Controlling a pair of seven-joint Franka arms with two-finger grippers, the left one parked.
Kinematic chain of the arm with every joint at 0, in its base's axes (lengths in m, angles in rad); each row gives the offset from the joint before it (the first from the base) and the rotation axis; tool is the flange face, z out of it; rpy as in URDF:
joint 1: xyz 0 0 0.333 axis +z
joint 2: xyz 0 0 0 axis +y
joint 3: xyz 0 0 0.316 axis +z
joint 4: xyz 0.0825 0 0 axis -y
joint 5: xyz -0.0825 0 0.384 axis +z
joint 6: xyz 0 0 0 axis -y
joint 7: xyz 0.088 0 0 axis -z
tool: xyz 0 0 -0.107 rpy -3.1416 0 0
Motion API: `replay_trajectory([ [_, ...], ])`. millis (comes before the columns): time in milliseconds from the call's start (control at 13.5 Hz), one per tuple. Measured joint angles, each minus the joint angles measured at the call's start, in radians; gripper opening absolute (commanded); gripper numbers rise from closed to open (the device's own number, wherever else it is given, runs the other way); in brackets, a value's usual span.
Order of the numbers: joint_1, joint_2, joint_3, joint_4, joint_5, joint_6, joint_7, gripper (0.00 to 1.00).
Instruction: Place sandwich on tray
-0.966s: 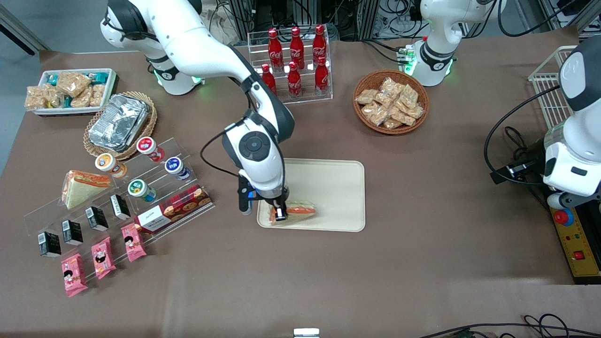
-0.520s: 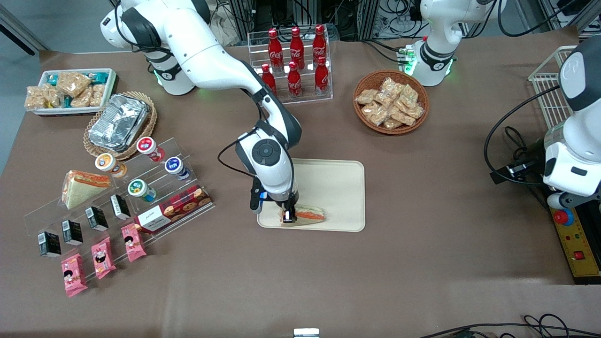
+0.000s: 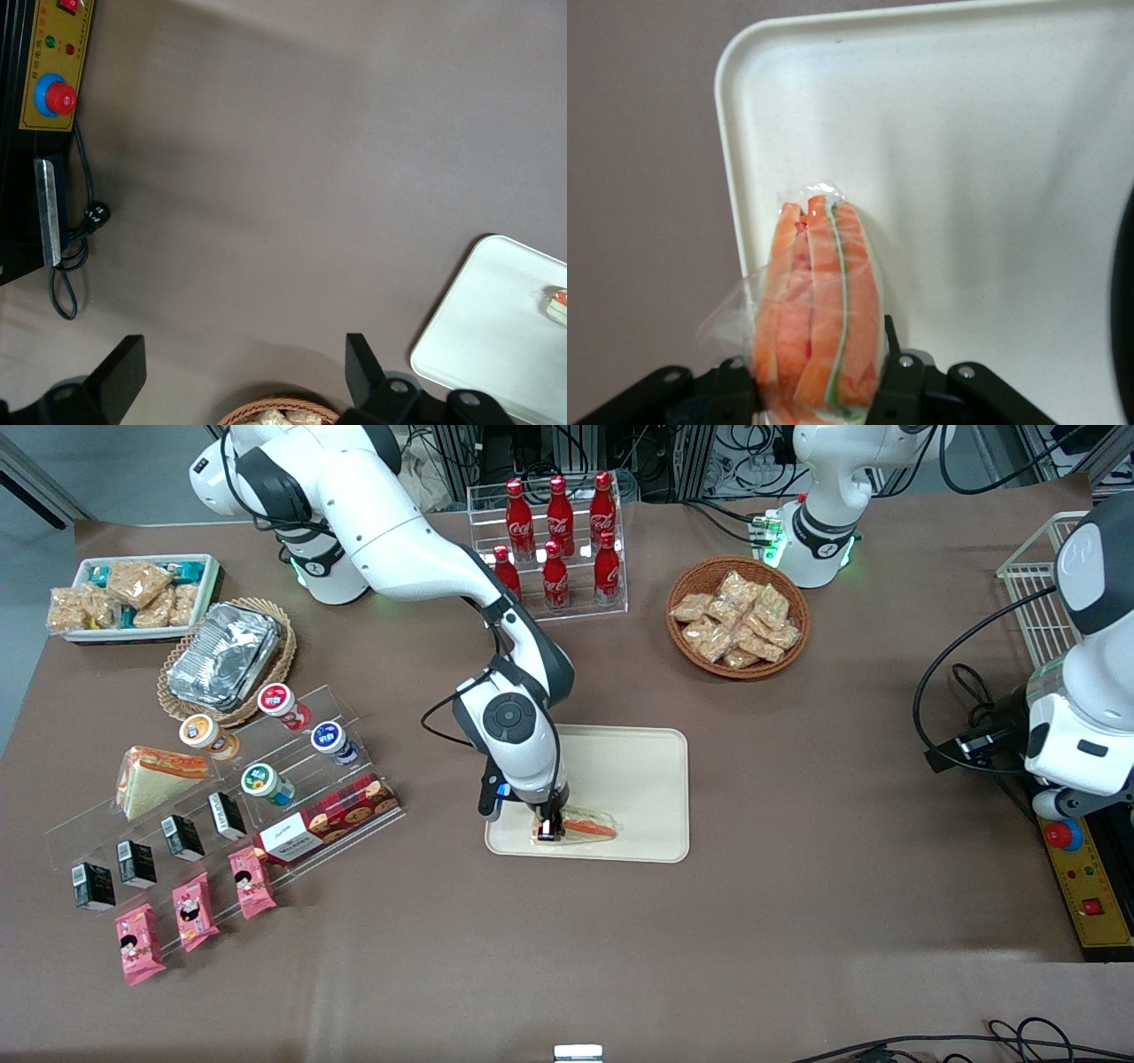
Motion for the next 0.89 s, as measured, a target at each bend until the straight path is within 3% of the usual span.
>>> replay_trajectory([
  [520,-0.005,0.014,-0.001,0.018,0.005,0.002,0.015,0.99],
  [892,-0.015,-0.112,-0.006,0.041,0.005,-0.118,-0.027,0.99],
])
